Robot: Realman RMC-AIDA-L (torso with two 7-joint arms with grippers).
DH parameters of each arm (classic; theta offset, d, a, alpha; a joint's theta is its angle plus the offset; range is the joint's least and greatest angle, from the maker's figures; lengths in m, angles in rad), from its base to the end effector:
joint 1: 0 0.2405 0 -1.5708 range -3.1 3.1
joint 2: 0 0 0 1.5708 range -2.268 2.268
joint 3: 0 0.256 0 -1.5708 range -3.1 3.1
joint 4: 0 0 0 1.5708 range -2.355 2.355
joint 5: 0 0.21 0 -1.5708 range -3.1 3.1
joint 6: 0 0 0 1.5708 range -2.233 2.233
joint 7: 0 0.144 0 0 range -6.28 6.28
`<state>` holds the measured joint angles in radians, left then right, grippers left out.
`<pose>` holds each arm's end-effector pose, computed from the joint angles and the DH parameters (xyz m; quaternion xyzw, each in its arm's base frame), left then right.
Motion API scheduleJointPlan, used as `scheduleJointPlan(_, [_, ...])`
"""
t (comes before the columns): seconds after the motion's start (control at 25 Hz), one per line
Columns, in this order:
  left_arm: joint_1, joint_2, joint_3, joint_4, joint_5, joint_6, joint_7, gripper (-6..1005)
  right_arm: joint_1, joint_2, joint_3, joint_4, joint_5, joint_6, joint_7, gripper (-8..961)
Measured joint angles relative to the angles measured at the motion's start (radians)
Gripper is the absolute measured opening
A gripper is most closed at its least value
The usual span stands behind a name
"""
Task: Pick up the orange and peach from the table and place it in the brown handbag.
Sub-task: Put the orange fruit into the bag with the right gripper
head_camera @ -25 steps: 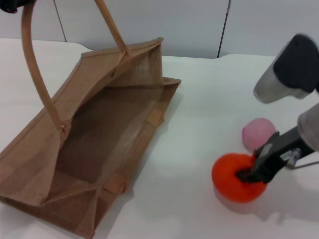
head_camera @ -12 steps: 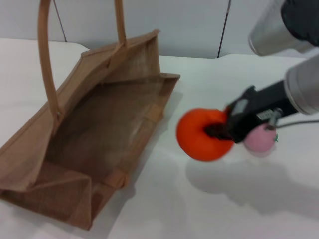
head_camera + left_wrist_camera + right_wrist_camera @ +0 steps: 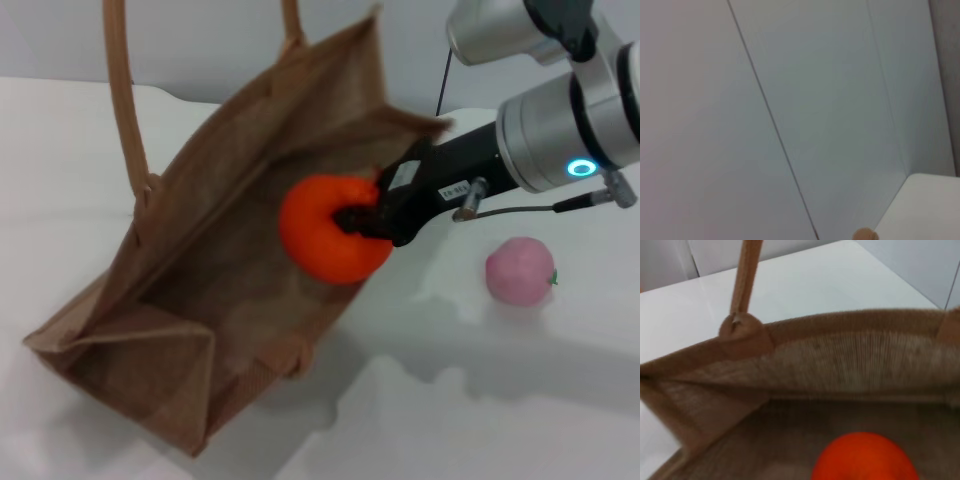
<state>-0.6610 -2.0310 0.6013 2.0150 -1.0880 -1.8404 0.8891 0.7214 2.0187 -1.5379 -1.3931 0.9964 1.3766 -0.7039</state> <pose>-0.0728 0.3159 0.2064 -0.9198 -0.0572 -0.1484 0.3587 0.0686 0.3589 -0.0216 -0.9838 0.1509 -0.0006 0.0968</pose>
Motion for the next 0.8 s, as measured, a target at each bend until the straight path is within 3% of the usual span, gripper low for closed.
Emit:
scheduleJointPlan(0.44, [-0.001,0.0,-0.009,0.003,-0.044,0.026,-0.001,113,0.091,0.0,-0.005,0.235,0.233,-0.076,-0.222,153])
scheduleJointPlan(0.8, [-0.003,0.002,-0.014,0.004,-0.053,0.036,0.001,108,0.107,0.0,0.0,0.338,0.332,-0.084,-0.412,146])
